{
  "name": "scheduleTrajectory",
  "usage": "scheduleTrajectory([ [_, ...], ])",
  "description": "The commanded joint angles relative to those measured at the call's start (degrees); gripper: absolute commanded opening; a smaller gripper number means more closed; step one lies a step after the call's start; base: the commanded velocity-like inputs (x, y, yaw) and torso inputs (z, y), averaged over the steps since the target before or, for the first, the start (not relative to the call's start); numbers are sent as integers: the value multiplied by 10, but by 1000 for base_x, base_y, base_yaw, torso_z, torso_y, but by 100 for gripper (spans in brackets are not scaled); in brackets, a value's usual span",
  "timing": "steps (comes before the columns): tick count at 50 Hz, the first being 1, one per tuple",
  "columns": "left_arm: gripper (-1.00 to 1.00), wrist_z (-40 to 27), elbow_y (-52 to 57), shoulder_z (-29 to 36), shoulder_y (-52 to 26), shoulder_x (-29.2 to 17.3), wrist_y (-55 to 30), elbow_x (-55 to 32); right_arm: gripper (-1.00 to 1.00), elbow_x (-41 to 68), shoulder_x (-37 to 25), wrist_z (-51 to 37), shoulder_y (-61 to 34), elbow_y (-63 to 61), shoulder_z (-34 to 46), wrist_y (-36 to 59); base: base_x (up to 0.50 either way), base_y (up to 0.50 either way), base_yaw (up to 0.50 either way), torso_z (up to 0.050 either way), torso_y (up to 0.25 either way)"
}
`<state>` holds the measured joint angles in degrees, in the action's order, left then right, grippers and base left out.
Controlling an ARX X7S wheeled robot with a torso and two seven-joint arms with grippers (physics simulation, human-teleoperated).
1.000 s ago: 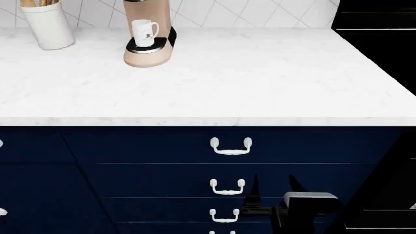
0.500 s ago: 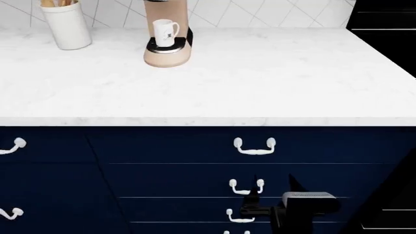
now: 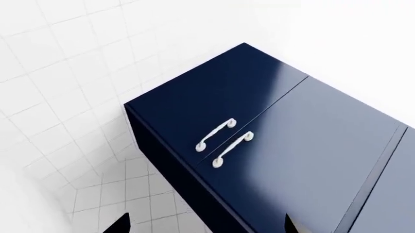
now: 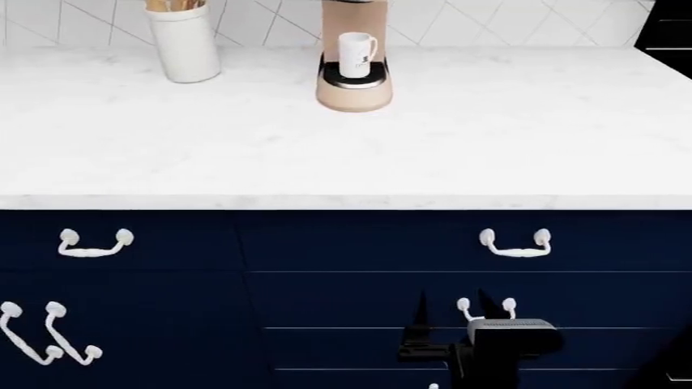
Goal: Pick the mug from under the coffee machine dispenser and place it on the counter.
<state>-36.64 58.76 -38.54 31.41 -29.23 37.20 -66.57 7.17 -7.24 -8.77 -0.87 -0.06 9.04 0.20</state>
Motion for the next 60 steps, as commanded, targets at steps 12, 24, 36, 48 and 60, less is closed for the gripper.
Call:
scheduleTrajectory([
  [12,100,-6,-2,9,2,-6,8,8,100,8,-9,-12,0,0,9,-1,0,500,0,0,0],
  [24,100,-5,-1,9,8,-7,14,8,100,16,-12,-18,-3,2,11,-2,0,239,0,0,0],
  [36,100,-9,-7,24,-5,-11,8,15,100,-11,-33,-117,36,-339,6,281,0,0,0,0,0],
  [48,100,-11,-7,29,-7,-11,9,17,100,512,-194,-680,-496,-472,-87,860,0,0,0,0,0],
  [60,100,-13,-7,32,-9,-14,8,20,100,976,-364,-780,-946,-213,362,547,0,0,0,0,0],
])
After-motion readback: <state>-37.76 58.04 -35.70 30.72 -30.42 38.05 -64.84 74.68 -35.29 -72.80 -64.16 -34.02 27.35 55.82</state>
